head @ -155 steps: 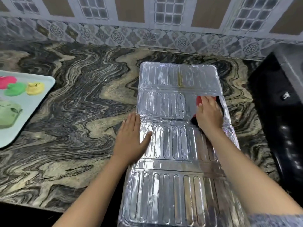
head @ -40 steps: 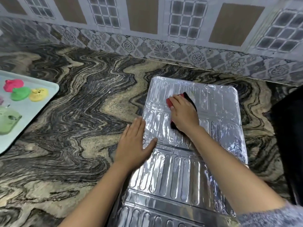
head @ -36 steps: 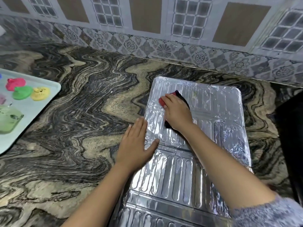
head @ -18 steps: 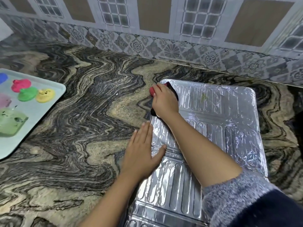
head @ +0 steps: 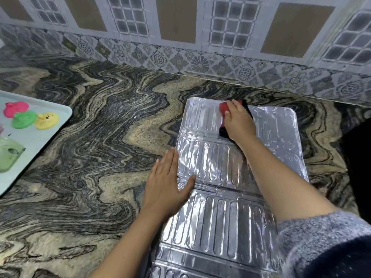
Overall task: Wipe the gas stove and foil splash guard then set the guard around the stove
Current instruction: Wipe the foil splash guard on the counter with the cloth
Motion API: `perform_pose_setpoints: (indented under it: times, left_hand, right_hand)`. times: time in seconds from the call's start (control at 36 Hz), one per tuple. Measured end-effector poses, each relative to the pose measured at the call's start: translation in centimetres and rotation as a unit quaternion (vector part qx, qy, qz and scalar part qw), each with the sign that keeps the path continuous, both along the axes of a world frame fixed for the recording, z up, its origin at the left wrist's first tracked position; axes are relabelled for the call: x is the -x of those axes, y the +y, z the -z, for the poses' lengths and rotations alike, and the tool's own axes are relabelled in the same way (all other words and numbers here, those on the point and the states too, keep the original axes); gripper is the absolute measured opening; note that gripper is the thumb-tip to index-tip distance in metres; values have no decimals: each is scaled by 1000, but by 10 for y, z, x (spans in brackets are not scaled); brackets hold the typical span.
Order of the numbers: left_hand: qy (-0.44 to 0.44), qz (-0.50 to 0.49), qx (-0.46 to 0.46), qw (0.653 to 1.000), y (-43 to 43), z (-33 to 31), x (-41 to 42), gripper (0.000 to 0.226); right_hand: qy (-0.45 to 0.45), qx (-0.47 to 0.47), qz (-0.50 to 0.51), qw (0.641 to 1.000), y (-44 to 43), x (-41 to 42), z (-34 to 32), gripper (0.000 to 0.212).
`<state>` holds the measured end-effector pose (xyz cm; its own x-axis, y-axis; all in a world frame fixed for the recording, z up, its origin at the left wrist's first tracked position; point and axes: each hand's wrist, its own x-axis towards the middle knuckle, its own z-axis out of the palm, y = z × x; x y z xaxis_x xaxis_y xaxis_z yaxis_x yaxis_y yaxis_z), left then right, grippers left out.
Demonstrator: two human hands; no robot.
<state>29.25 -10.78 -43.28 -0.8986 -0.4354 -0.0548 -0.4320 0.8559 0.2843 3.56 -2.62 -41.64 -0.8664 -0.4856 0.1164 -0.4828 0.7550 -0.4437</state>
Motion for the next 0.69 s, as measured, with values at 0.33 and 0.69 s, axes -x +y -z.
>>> perform_pose_setpoints:
  times: [0.33,0.69]
  left_hand:
    - [0,4,12,1000,0,2,-1,84]
    - [26,3,4,1000,1,-1,0,85]
  right_hand:
    - [-14,3,98,995,103,32,1,44]
    - [-17,-7,215,976,124,-14,5,47]
